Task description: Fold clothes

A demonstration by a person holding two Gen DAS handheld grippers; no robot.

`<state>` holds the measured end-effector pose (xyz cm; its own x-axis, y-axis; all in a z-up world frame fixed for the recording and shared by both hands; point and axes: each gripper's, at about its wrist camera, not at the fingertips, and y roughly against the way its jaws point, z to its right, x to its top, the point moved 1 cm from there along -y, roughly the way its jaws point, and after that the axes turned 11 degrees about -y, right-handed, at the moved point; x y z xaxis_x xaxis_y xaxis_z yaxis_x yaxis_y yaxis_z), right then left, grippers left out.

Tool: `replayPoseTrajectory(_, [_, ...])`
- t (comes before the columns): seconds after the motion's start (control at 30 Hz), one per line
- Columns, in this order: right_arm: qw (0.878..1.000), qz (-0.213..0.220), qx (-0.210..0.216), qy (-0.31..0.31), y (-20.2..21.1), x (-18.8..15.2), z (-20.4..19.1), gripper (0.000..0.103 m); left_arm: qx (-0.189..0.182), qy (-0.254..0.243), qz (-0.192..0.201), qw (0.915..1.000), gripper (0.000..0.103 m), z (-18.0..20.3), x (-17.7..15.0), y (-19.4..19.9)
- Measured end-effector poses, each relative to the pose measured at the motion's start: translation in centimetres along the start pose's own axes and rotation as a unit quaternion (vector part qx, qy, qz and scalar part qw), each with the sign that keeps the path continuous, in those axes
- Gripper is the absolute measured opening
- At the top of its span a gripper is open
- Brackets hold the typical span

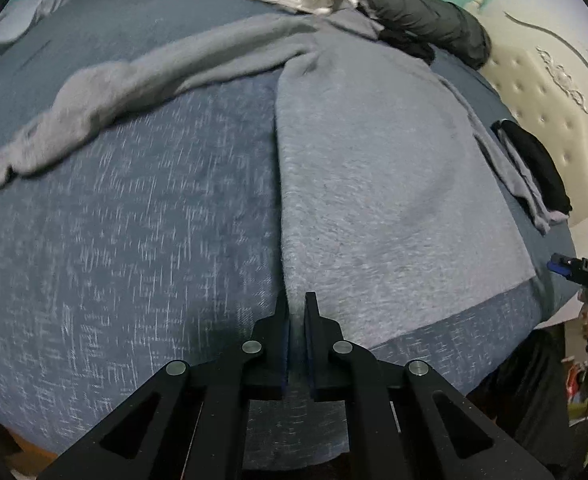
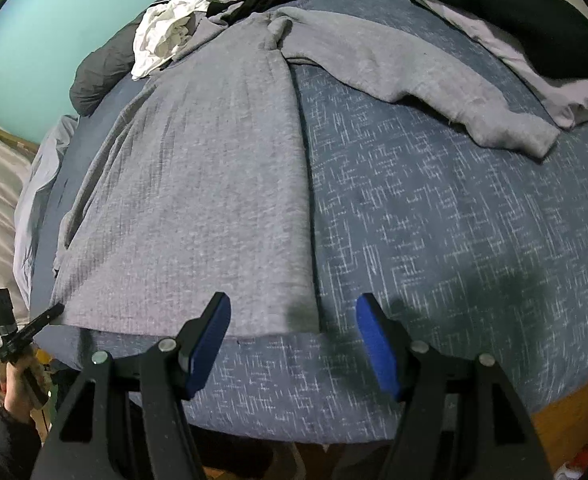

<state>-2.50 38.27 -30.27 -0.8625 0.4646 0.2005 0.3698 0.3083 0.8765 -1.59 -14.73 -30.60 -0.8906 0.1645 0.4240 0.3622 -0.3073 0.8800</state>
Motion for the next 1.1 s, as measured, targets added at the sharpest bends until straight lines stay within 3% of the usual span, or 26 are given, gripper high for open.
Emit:
replayPoseTrajectory(0.2, [1.0, -0.006, 0.002, -0.018, -1.4, 0.3, 0.6, 0.066, 0.008, 0.011, -0.004, 0.9999, 0.017, -0.3, 0.1, -0.8])
replayPoseTrajectory(0.33, [1.0, -0.013, 0.003, -0.027, -2.3, 0.5, 0.8, 0.066, 0.001, 0.026, 0.005, 0.9997, 0.048, -0.7, 0.3, -1.0])
replayPoseTrajectory(0.43, [1.0, -0.014, 0.001, -0.015, -2.9, 0.5, 0.3, 0.066, 0.002, 0.016, -0.006, 0.9999, 0.048, -0.7, 0.1, -1.9])
replayPoseTrajectory(0.53, [1.0, -0.016, 0.001, 0.002, -3.6, 0.2, -0.6, 0.066, -0.002, 0.014, -0.012, 0.9998, 0.047, -0.6, -0.2, -2.9])
replayPoseTrajectory(0.57, [1.0, -0.019, -0.001, 0.009, -4.0, 0.0, -0.9, 0.065, -0.006, 0.012, -0.014, 0.9998, 0.035, -0.5, -0.2, -3.2])
replayPoseTrajectory(0.63, [0.999, -0.026, -0.006, 0.023, -4.6, -0.4, -1.5, 0.052, 0.0, -0.003, -0.019, 0.9998, 0.008, 0.1, -0.3, -3.5])
replayPoseTrajectory(0.67, [0.999, -0.028, -0.012, 0.031, -4.8, -0.7, -1.8, 0.041, 0.003, -0.011, -0.022, 0.9997, 0.005, 0.4, -0.4, -3.6])
replayPoseTrajectory(0.77, [0.998, -0.016, -0.026, 0.056, -4.6, -1.0, -2.2, 0.009, 0.01, -0.023, -0.011, 0.9996, 0.004, 0.9, -0.3, -3.0])
replayPoseTrajectory(0.8, [0.998, -0.011, -0.028, 0.062, -4.2, -1.0, -2.3, 0.006, 0.009, -0.025, -0.005, 0.9996, 0.004, 1.1, -0.3, -2.4])
replayPoseTrajectory(1.1, [0.991, 0.028, -0.045, 0.126, 3.0, 0.1, -2.0, 0.005, -0.014, -0.068, 0.026, 0.9973, 0.004, 4.6, -0.1, 2.5])
